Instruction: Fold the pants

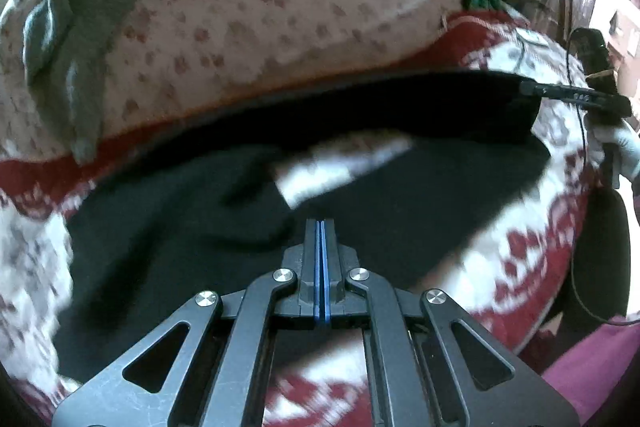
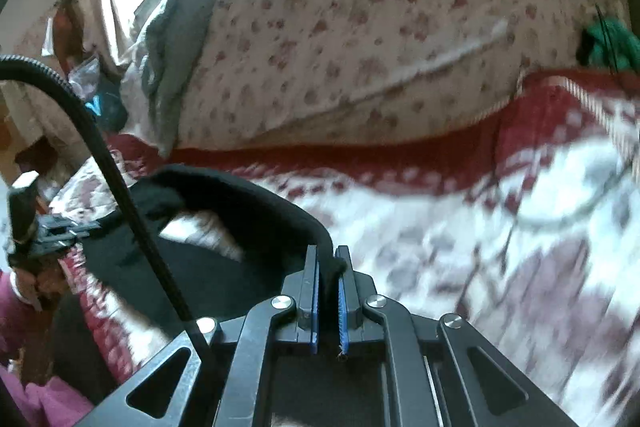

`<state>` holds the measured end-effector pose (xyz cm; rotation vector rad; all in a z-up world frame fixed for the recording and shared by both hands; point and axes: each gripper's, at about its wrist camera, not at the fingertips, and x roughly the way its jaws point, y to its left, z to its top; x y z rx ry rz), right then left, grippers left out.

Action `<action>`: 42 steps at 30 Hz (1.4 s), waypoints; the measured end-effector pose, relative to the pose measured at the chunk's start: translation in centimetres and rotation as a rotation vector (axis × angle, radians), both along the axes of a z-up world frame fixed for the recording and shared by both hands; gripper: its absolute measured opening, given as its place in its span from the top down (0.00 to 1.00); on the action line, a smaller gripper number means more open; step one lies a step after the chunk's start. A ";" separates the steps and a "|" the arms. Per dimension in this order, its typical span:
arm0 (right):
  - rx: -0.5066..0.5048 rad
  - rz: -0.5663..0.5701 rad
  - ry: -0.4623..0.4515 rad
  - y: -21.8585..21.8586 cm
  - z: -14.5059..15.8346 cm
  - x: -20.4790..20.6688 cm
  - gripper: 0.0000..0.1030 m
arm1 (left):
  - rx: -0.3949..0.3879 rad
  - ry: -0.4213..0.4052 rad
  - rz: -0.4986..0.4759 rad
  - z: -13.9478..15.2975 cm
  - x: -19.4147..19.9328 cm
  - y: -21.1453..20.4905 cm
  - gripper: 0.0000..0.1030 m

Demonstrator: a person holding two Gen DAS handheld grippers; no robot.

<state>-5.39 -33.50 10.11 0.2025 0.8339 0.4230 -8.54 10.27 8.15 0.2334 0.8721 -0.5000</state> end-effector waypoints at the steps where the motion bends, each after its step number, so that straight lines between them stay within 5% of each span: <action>1: 0.023 0.009 0.017 0.0 -0.6 -1.1 0.94 | -0.001 0.018 0.013 -0.6 -0.5 0.0 1.00; 7: 0.015 0.073 0.077 1.4 -2.8 -5.1 0.94 | -0.136 0.107 0.156 -0.9 0.2 2.5 1.00; 12: 0.004 0.078 0.132 2.0 -4.2 -6.3 0.94 | -0.295 0.188 0.289 -0.8 2.9 5.2 0.56; 15: 0.047 0.030 0.138 1.2 -3.8 -5.8 0.87 | -0.349 0.238 0.362 -0.9 5.1 6.1 0.56; 17: 0.088 -0.003 0.166 0.5 -3.6 -5.6 0.77 | -0.349 0.241 0.400 -1.0 6.5 6.7 0.56; 22: 0.200 -0.067 0.173 -1.2 -2.9 -6.0 0.67 | -0.341 0.253 0.498 -1.4 11.2 7.3 0.56; 26: 0.356 -0.096 0.218 -2.1 -3.3 -6.3 0.59 | -0.374 0.309 0.568 -2.6 14.9 7.8 0.56; 36: 0.603 -0.086 0.289 -1.4 -4.5 -7.2 0.54 | -0.397 0.404 0.741 -5.6 19.8 8.0 0.56; 42: 0.605 -0.126 0.337 -0.7 -6.0 -7.5 0.53 | -0.384 0.414 0.753 -6.2 21.3 7.1 0.56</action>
